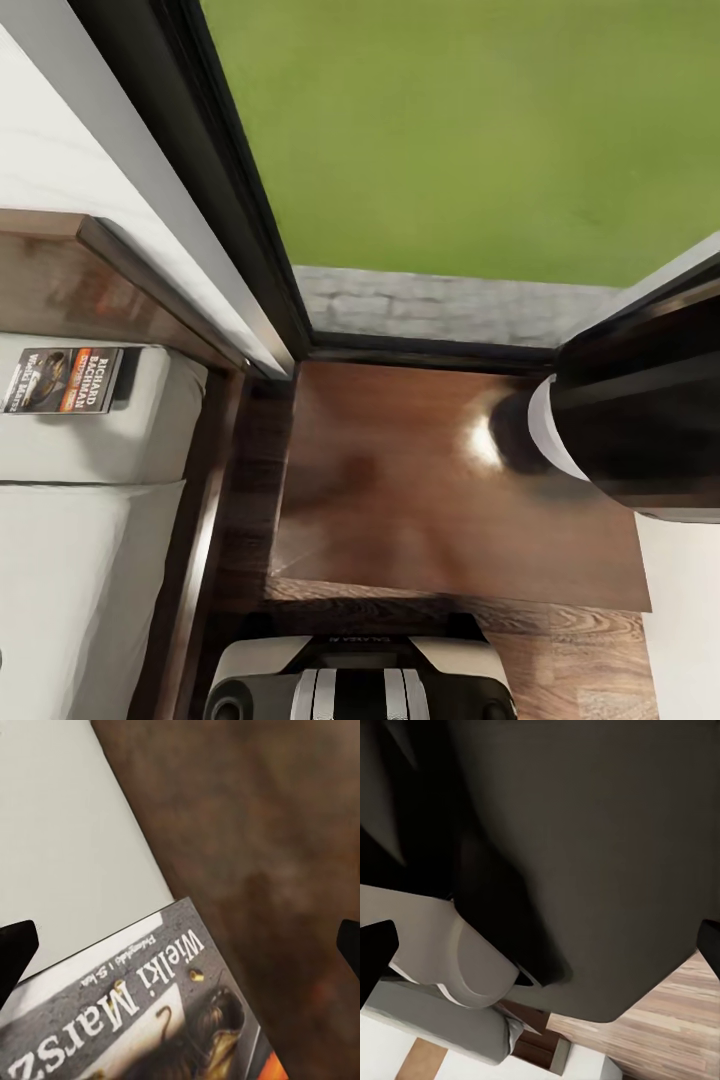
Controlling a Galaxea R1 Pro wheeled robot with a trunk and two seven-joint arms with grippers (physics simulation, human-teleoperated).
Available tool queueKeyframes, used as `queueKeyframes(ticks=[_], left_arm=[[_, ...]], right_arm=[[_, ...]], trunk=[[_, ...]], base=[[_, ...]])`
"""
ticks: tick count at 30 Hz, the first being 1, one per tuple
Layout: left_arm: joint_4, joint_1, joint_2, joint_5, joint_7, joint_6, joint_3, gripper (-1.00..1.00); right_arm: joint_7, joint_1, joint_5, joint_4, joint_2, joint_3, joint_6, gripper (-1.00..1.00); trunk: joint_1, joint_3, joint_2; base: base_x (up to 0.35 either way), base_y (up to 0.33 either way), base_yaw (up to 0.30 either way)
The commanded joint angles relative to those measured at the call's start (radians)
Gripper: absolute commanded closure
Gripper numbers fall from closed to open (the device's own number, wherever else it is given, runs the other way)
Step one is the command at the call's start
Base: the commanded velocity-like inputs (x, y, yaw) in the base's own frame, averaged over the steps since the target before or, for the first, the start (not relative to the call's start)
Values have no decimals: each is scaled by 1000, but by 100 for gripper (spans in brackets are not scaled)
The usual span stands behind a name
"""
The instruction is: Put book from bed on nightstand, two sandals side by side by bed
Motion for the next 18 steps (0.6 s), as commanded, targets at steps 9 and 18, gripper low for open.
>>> queueKeyframes(ticks=[9, 18], left_arm=[[0, -1, 0, 9, -3, 10, 4, -100], [0, -1, 0, 9, -3, 10, 3, -100]], right_arm=[[5, -1, -8, 3, 0, 9, -3, -100], [5, -1, -8, 3, 1, 9, -3, -100]], trunk=[[23, -19, -43], [35, -29, -64]], base=[[0, 0, 0], [0, 0, 0]])
